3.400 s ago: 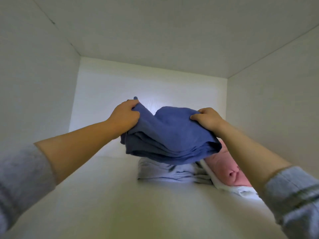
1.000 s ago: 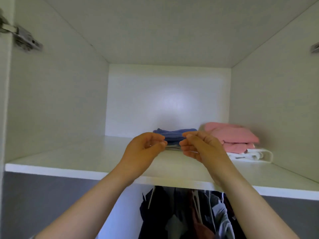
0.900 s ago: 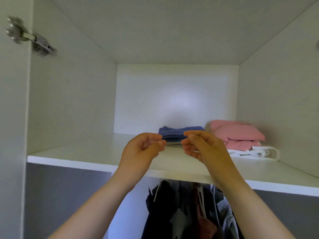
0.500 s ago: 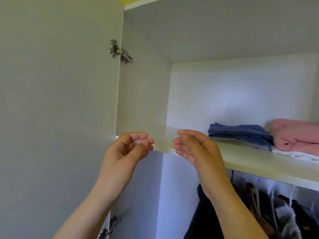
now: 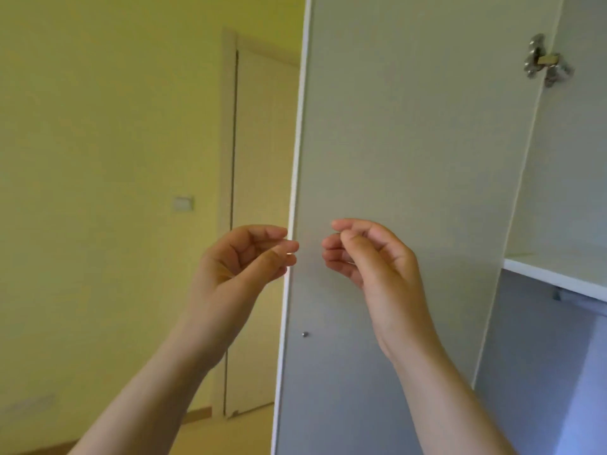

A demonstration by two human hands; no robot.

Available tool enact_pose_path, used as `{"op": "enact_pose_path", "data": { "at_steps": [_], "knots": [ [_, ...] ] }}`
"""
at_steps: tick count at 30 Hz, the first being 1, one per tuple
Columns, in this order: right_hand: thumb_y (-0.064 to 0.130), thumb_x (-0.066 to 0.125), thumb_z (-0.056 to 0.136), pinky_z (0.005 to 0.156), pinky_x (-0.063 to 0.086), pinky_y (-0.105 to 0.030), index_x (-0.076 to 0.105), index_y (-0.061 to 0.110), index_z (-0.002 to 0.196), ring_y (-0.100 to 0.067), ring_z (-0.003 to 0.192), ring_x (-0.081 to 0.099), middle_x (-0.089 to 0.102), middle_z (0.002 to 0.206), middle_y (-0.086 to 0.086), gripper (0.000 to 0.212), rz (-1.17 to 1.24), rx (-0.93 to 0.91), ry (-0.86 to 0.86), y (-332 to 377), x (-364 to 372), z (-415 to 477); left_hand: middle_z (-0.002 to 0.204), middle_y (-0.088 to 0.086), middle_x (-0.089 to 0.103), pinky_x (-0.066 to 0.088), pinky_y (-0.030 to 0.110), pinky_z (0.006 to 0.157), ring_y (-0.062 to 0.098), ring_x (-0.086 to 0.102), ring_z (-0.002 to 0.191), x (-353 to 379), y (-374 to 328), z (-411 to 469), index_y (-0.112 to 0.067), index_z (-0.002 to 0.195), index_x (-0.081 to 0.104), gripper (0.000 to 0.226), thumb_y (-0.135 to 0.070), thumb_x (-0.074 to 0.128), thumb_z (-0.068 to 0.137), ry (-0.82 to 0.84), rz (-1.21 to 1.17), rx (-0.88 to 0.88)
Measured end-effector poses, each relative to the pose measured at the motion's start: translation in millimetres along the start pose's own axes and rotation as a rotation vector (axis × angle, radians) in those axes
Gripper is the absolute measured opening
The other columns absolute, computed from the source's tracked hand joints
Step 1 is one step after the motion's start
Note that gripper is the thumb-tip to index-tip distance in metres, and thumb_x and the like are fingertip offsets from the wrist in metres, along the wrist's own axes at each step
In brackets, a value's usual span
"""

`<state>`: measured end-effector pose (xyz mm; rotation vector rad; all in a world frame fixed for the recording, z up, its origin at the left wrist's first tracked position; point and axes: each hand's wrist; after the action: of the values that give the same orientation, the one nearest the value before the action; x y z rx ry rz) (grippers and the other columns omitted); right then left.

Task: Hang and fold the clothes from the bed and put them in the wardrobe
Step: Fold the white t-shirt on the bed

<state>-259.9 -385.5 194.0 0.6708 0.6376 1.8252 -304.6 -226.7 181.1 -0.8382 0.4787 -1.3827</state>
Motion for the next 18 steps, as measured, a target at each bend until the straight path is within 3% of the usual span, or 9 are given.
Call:
{"op": "enact_pose_path", "data": {
  "at_steps": [8, 14, 18],
  "knots": [
    [0.007, 0.052, 0.098, 0.083, 0.057, -0.035, 0.065, 0.001, 0.105, -0.018, 0.082, 0.066, 0.070, 0.087, -0.010, 0.016, 0.198, 0.069, 0.257, -47.8, 118.3, 13.3, 0.099, 0.005, 0.075, 0.056, 0.032, 0.090, 0.021, 0.071, 0.095, -113.2, -16.3, -16.6, -0.016, 0.105, 0.066, 0.027, -0.023, 0.060, 0.080, -0.263, 0.257, 0.030],
    [0.008, 0.052, 0.098, 0.083, 0.056, -0.035, 0.065, 0.002, 0.106, -0.017, 0.081, 0.066, 0.070, 0.087, -0.008, 0.016, 0.310, 0.164, 0.424, -88.1, 181.5, 13.8, 0.097, 0.004, 0.075, 0.057, 0.035, 0.090, 0.020, 0.071, 0.093, -160.9, -14.9, -38.8, -0.014, 0.105, 0.065, 0.016, -0.005, 0.058, 0.093, -0.529, 0.402, 0.018],
    [0.009, 0.052, 0.098, 0.083, 0.056, -0.037, 0.066, 0.005, 0.104, -0.017, 0.080, 0.066, 0.071, 0.088, -0.008, 0.016, 0.354, 0.273, 0.524, -125.3, 218.7, -4.2, 0.098, 0.003, 0.075, 0.056, 0.035, 0.090, 0.020, 0.071, 0.094, -188.0, -1.5, -61.6, -0.014, 0.108, 0.065, 0.018, -0.006, 0.057, 0.094, -0.659, 0.487, -0.046]
  ]
}}
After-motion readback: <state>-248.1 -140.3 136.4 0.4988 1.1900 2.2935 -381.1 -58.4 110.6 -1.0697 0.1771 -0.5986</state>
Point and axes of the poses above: each hand's wrist, its own z-axis towards the middle knuckle, its own x-axis out of the palm, y = z × x
